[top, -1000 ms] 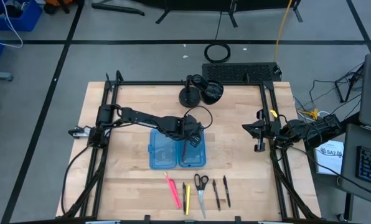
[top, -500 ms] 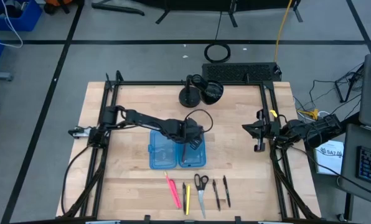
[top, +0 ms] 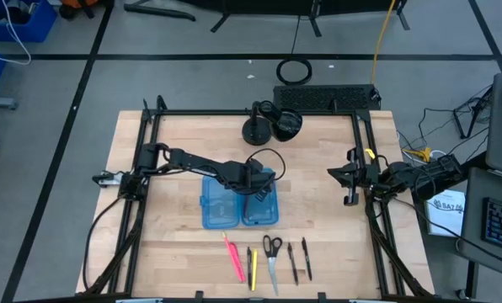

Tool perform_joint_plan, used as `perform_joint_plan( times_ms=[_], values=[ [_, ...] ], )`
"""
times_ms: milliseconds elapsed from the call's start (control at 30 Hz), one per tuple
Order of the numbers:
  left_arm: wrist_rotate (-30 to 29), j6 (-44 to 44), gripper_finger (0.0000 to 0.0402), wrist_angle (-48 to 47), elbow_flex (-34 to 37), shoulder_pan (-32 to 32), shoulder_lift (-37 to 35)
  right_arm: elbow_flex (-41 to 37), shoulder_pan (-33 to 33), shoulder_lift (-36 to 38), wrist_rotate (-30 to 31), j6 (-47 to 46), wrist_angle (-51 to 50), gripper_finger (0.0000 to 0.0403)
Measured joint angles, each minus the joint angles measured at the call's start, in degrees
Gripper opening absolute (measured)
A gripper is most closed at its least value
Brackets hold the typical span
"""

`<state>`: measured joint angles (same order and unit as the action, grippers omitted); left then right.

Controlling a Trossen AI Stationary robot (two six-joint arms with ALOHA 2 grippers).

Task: Pick & place school supplies into a supply box
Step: Put the brown pencil into the blue supply box, then adjust the blue supply box

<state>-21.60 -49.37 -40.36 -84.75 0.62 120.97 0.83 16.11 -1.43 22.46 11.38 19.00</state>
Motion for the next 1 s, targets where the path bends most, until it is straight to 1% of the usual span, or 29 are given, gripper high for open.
perform_joint_plan(
  times_ms=[333,400,533,600,667,767,867,933,1000],
  values=[
    [-0.07,-0.68,0.0001,-0.19,-0.03,0.52,0.0,-0.01,-0.01,0.0,-0.01,0.02,0.0,0.0],
    [-0.05,0.19,0.0001,-0.95,-0.94,0.72,0.02,0.0,-0.01,0.0,-0.02,0.02,0.0,0.0],
    [-1.17,3.29,0.0001,-3.24,-5.99,1.86,0.04,0.01,0.0,0.0,-0.01,0.04,0.0,0.0],
    [-2.4,4.76,0.0001,-7.07,-10.45,2.75,0.04,-0.01,0.01,0.0,-0.02,0.04,0.0,0.0],
    [-3.49,4.46,0.0001,-12.53,-16.11,3.91,0.04,0.01,0.01,0.0,-0.02,0.04,0.0,0.0],
    [-4.13,-1.99,0.0001,-24.11,-24.66,6.66,0.02,0.01,0.01,0.0,-0.02,0.05,-0.02,0.0],
    [-4.25,-12.01,0.0001,-37.05,-31.52,10.84,0.02,0.01,-0.02,0.0,-0.02,0.04,-0.25,0.0],
    [-4.92,-19.57,0.0001,-44.16,-34.13,14.4,-0.07,-0.01,0.01,0.0,-0.04,0.04,-0.39,0.0],
    [-5.65,-26.65,0.0001,-49.75,-35.01,18.26,-0.07,0.0,-0.01,0.0,-0.04,0.04,-0.41,0.0]
  ],
)
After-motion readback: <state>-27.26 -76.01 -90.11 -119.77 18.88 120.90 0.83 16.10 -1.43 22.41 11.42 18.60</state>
